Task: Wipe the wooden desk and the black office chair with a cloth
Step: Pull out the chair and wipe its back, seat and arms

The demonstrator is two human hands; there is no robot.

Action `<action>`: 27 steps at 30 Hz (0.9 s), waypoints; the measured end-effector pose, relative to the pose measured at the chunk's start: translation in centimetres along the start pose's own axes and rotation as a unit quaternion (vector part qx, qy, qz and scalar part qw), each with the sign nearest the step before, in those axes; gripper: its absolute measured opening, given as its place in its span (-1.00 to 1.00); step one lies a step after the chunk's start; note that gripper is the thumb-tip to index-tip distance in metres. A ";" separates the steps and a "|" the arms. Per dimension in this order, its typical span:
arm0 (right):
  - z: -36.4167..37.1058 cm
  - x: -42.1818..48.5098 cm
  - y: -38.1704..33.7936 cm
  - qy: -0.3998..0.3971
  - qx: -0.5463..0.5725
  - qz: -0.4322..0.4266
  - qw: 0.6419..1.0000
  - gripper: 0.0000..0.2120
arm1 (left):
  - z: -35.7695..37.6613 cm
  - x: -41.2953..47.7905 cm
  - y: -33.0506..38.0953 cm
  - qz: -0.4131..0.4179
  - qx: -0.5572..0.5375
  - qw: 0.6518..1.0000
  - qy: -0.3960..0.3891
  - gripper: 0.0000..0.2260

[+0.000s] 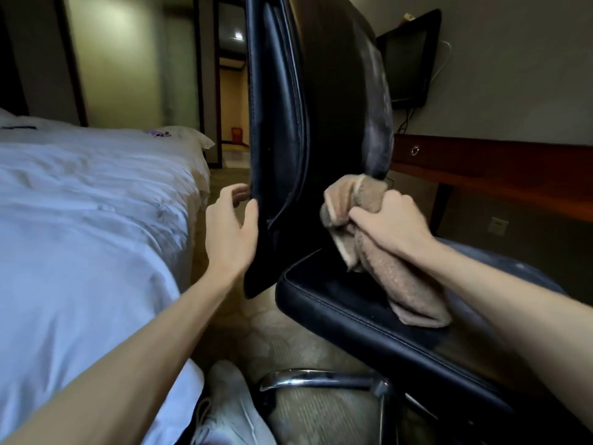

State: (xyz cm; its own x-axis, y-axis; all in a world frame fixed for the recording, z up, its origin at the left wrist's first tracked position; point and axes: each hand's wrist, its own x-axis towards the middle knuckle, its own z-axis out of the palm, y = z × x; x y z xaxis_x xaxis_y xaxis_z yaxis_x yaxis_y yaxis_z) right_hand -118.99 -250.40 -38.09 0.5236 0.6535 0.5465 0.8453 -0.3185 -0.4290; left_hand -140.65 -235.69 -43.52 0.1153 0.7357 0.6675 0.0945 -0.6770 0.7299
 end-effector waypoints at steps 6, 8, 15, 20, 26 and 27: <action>2.3 3.1 1.8 -0.175 -0.028 0.060 0.982 0.14 | 2.6 -4.8 2.2 -0.009 -0.067 0.995 0.080 -0.88; 4.4 2.7 2.2 -0.288 -0.005 0.065 0.955 0.22 | 3.9 -5.3 3.0 0.003 -0.074 0.994 0.079 -0.87; 6.5 0.5 3.9 -0.304 -0.098 -0.020 0.947 -0.27 | 8.3 -4.8 3.2 0.038 -0.106 0.991 -0.065 -0.67; 5.0 -2.2 3.2 -0.277 -0.106 -0.064 0.953 -0.37 | 10.2 -4.6 1.1 0.025 -0.065 0.991 -0.116 -0.56; 2.1 -6.2 2.5 -0.232 -0.054 -0.106 0.965 -0.72 | 9.8 -5.4 0.3 -0.011 -0.132 0.985 -0.108 -0.53; 1.4 -6.8 2.5 -0.240 -0.044 -0.110 0.963 -0.67 | 9.7 -5.4 0.3 -0.013 -0.138 0.985 -0.104 -0.52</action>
State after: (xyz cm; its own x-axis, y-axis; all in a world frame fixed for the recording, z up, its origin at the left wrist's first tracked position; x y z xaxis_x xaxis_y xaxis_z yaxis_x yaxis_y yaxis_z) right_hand -120.59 -254.71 -43.89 0.2387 0.9476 0.2123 0.9472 -0.1789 -0.2662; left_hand -131.66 -240.10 -48.31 0.3197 0.7129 0.6241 -0.1683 -0.6055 0.7779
